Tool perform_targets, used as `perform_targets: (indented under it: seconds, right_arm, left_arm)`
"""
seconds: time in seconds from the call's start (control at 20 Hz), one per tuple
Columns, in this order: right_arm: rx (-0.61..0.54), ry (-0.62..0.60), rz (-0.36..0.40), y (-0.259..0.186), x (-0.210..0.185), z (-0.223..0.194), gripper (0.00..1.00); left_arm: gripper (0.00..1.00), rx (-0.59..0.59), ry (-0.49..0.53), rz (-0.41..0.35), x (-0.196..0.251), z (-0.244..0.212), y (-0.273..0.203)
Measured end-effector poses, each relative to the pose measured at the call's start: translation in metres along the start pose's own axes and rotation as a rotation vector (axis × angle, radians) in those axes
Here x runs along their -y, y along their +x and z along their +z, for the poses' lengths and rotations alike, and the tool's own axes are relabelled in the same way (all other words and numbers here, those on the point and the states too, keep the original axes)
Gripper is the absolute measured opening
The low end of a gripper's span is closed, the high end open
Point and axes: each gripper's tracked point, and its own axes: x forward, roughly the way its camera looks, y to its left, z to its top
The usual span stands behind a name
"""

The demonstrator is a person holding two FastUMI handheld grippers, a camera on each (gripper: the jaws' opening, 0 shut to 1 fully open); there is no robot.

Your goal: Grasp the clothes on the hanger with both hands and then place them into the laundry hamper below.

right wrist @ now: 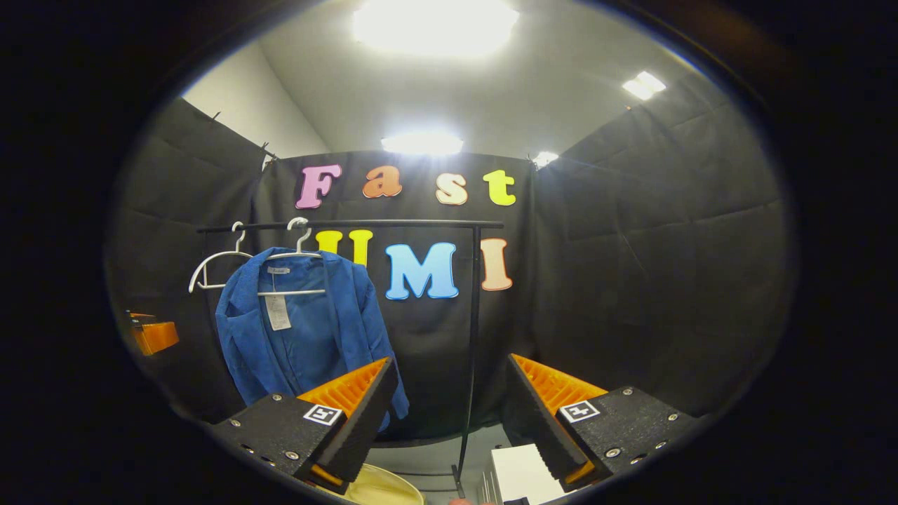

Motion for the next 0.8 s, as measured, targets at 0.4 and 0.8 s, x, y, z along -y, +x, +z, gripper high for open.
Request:
perform_targets:
  seconds: [0.4, 0.8]
  right_arm:
    - [-0.024, 0.014, 0.103, 0.014, -0.041, 0.007, 0.96]
    - [-0.054, -0.048, 0.232, 0.055, -0.090, 0.033, 0.96]
  left_arm:
    - [0.96, -0.041, -0.052, 0.015, -0.003, -0.016, 0.007]
    - [0.96, -0.038, -0.099, 0.069, -0.019, 0.007, 0.029]
